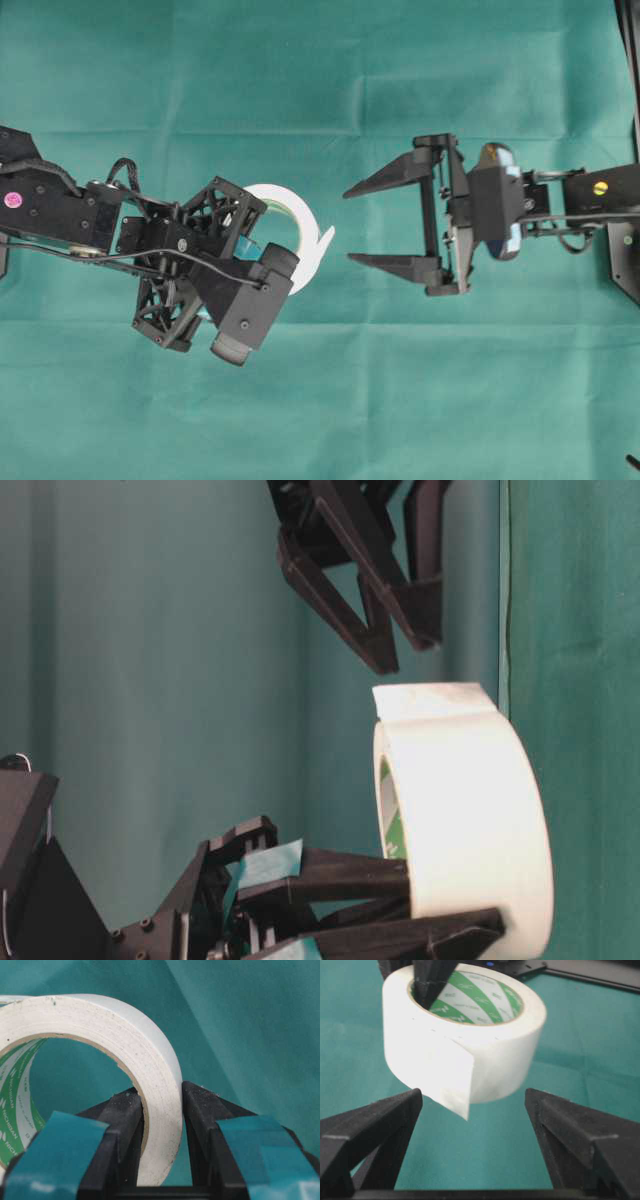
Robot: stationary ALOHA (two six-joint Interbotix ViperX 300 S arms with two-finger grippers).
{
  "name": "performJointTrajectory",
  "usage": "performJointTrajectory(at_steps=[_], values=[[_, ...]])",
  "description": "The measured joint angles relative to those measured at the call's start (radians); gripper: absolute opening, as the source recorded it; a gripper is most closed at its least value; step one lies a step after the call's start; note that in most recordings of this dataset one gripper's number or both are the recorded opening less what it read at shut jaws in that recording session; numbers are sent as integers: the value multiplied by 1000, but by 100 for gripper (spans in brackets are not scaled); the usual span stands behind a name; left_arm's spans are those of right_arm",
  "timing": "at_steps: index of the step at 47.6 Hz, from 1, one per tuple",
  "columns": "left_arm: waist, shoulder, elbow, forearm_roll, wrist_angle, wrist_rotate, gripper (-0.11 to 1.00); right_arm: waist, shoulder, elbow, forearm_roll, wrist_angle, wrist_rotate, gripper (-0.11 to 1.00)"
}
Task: Peel off the duct tape with your right arm.
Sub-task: 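Move the right gripper toward the tape's loose free end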
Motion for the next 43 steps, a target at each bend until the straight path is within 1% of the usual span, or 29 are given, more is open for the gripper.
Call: performJointTrajectory(at_steps=[14,30,35,40,43], values=[[-2,0,0,0,0,0,21,25,49,-43,-3,0,0,77],[-2,0,0,2,0,0,21,43,67,-54,-3,0,2,75],[0,0,0,0,2,-2,21,52,69,-54,-3,0,2,66],[-2,0,0,2,3,0,21,66,67,-54,-3,0,2,49],[0,0,0,0,5,0,21,69,67,-54,-3,0,0,41]])
